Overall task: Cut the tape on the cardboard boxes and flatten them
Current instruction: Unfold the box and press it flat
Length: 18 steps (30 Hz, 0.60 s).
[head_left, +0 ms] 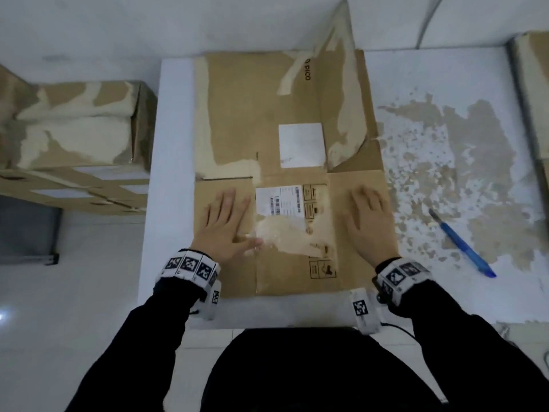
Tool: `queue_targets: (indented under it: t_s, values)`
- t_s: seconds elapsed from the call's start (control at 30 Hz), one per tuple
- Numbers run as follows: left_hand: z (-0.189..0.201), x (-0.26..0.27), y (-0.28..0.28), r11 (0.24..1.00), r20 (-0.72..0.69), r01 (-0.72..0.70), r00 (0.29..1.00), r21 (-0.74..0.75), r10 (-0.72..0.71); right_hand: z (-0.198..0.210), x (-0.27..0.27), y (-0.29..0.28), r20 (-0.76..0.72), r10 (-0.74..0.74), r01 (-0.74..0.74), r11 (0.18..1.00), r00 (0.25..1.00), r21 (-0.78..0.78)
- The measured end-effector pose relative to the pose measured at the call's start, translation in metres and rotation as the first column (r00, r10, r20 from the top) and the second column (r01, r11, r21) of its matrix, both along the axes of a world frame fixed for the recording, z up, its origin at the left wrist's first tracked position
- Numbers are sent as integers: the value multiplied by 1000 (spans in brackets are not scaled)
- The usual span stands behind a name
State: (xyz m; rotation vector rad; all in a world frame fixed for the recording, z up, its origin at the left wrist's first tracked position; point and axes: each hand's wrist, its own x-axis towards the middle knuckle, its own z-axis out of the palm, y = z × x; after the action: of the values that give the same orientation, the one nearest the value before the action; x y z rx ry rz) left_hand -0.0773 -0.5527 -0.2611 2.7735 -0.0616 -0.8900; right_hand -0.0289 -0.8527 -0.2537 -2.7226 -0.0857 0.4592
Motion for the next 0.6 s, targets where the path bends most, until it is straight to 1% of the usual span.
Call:
queue_targets:
  t_s: [0.03, 0.07, 0.1, 0.13, 0.17, 0.2, 0.23, 0.27, 0.3, 0.33, 0.37, 0.43, 0.5, 0.57, 0.6]
  values:
    - [8, 10, -1, 1000, 13, -26, 1000, -5, 26, 10, 5, 12, 40, -13, 10, 998, 999, 69]
    - [18, 25, -3, 997, 83, -70, 994, -20, 72, 20, 12, 28, 67, 21, -32, 987, 998, 159]
    - [27, 42, -5, 991, 179, -122, 975, -52, 129, 27, 19, 48, 102, 105, -127, 964, 989, 234]
    - [33, 62, -8, 983, 263, -156, 949, -95, 176, 31, 27, 70, 150, 205, -239, 933, 967, 269]
    - [38, 83, -12, 978, 324, -164, 926, -125, 197, 32, 40, 92, 196, 294, -340, 900, 935, 271]
    - [40, 107, -16, 982, 362, -140, 915, -124, 176, 29, 58, 111, 231, 339, -392, 886, 912, 247]
    - [38, 131, -20, 991, 359, -97, 925, -90, 123, 24, 81, 128, 194, 352, -389, 899, 916, 202]
    - [35, 153, -24, 998, 311, -49, 949, -37, 58, 19, 105, 142, 92, 338, -348, 928, 937, 132]
    - [29, 172, -26, 1000, 236, -5, 972, 6, 3, 15, 128, 152, -28, 309, -308, 950, 951, 46]
    - [21, 187, -27, 999, 167, 32, 985, 31, -36, 8, 149, 157, -127, 271, -274, 962, 954, -8]
    - [11, 198, -25, 998, 112, 54, 992, 41, -59, 2, 164, 158, -189, 243, -253, 967, 951, -26]
    - [-9, 208, -17, 995, 61, 78, 995, 59, -82, -15, 176, 154, -223, 254, -269, 963, 941, -37]
    - [-21, 206, -10, 996, 79, 88, 993, 12, -88, -26, 174, 144, -193, 283, -290, 957, 939, -9]
    - [-25, 205, 0, 994, 118, 62, 992, -85, -51, -31, 177, 133, -164, 231, -233, 972, 959, 8]
    - [-24, 204, 6, 993, 121, 25, 993, -114, -11, -32, 180, 127, -165, 191, -193, 981, 968, 7]
